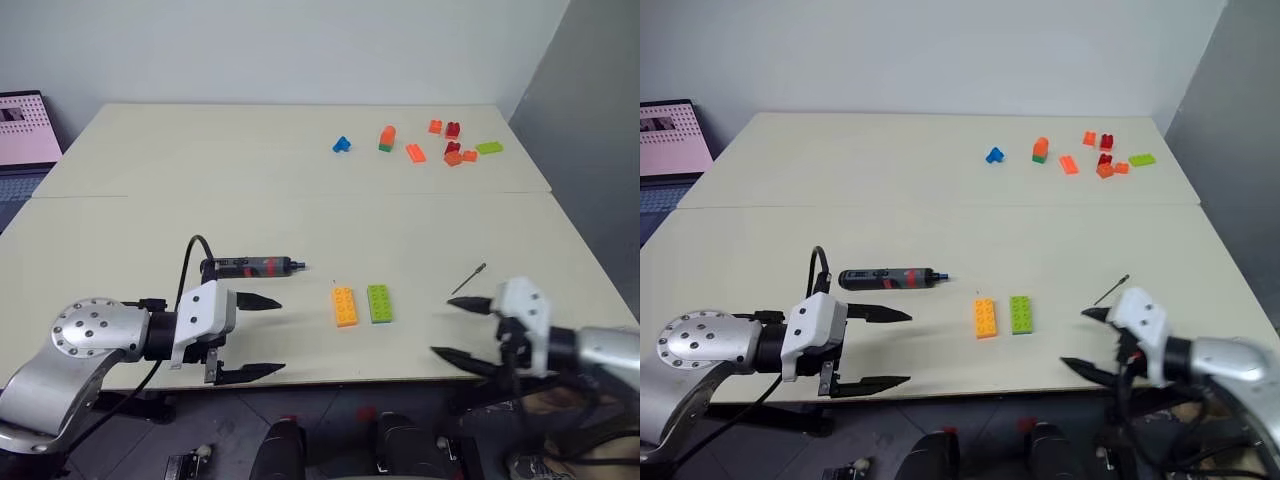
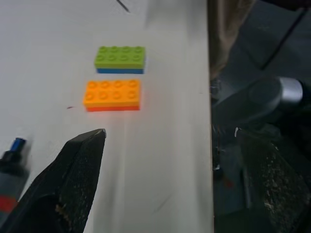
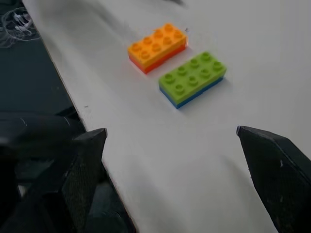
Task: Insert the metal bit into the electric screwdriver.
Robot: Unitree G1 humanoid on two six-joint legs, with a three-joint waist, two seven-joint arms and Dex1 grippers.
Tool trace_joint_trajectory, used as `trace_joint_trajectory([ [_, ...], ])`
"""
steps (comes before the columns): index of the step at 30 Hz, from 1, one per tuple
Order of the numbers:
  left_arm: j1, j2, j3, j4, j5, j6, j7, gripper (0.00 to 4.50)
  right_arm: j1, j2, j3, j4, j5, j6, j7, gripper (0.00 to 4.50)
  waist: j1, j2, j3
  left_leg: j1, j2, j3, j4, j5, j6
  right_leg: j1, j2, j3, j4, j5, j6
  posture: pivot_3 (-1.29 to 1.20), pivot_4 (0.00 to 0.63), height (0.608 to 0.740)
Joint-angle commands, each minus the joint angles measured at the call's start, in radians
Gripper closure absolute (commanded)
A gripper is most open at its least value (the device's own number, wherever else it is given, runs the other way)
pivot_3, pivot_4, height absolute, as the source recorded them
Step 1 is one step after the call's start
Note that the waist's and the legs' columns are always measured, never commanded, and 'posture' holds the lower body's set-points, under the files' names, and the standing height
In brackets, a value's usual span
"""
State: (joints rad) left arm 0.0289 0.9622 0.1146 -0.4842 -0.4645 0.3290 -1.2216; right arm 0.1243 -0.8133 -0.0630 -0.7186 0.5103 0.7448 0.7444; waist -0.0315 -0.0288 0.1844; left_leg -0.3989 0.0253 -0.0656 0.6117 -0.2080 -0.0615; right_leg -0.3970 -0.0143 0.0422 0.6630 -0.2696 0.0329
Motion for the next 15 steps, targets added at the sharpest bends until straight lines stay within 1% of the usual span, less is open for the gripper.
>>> trace_joint_trajectory([
  [1, -0.007, -0.003, -0.019, 0.015, 0.024, -0.069, -0.024, 0.04, -0.083, 0.117, 0.156, 0.017, -0.114, 0.023, -0.17, 0.0, -0.002, 0.0, 0.0, 0.0, 0.001, 0.0, 0.0, 0.0, 0.0, 0.0, 0.001, 0.0, 0.0, 0.0, -0.001, 0.0, 0.15, 0.74],
  [5, -0.013, -0.023, -0.039, 0.01, 0.023, -0.08, -0.009, 0.04, -0.128, 0.216, 0.244, 0.088, -0.207, -0.004, -0.262, 0.0, 0.002, 0.0, 0.0, -0.002, 0.001, 0.001, 0.0, 0.0, 0.0, -0.003, 0.002, 0.001, 0.0, 0.001, -0.001, 0.0, 0.15, 0.74],
  [7, -0.018, -0.032, -0.052, 0.006, 0.029, -0.082, 0.002, 0.04, -0.141, 0.24, 0.282, 0.13, -0.241, -0.024, -0.272, 0.0, 0.002, 0.0, 0.0, -0.002, 0.001, 0.002, 0.0, 0.0, 0.0, -0.004, 0.002, 0.002, 0.0, 0.001, -0.001, 0.0, 0.15, 0.74],
  [15, -0.027, -0.042, -0.068, -0.024, 0.029, -0.056, 0.044, 0.04, -0.178, 0.332, 0.339, 0.241, -0.327, -0.096, -0.311, 0.0, -0.001, 0.0, 0.0, -0.002, 0.002, 0.003, 0.0, 0.0, 0.0, -0.005, 0.003, 0.003, 0.002, 0.001, -0.001, 0.0, 0.15, 0.74],
])
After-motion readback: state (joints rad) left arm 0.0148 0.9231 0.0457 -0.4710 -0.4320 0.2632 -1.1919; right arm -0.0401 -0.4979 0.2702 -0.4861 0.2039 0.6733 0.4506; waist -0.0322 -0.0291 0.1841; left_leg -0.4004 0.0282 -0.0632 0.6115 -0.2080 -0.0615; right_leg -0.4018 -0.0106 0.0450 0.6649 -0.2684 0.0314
